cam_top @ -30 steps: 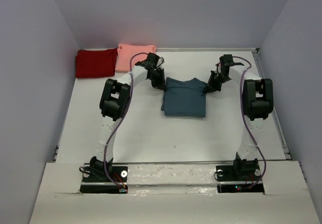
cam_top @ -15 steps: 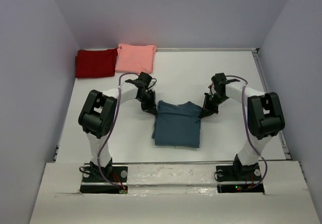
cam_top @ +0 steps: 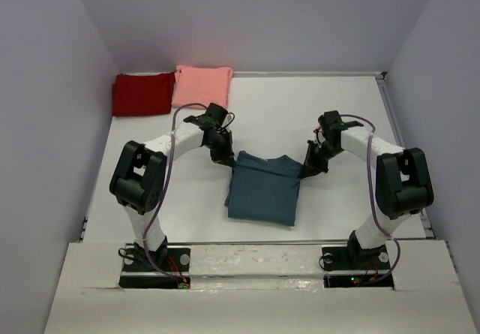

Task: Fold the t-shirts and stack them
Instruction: Fold the long partially folded tshirt into a neat square

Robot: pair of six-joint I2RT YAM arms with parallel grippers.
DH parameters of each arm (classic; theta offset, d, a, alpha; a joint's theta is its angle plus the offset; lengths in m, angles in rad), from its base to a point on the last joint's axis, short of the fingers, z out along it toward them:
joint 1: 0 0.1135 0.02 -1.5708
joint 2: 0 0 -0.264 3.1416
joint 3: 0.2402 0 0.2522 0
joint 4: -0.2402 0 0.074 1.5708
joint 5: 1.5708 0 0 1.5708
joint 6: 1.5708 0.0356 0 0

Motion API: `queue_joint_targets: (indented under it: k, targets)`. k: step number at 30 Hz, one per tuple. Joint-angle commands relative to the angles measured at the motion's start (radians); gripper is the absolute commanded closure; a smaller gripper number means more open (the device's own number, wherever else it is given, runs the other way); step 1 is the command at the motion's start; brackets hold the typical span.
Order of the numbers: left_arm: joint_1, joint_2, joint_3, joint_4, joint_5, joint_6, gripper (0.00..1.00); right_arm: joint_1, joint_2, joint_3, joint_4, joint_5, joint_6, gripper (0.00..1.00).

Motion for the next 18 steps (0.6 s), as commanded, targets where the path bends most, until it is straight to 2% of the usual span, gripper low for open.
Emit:
queue_joint_targets:
  k: [1,10,18]
  targets:
    - [0.011,-0.059,0.071,-0.040,-0.065,0.022,0.95,-0.013,-0.058,0.049,-0.039,0.041,-0.007,1.00]
    - [0.014,-0.057,0.145,-0.052,-0.065,0.032,0.95,-0.013,-0.110,0.099,-0.067,0.051,-0.001,1.00]
    - [0.014,-0.026,0.156,-0.028,-0.042,0.032,0.95,-0.013,-0.062,0.124,-0.042,0.097,-0.007,1.00]
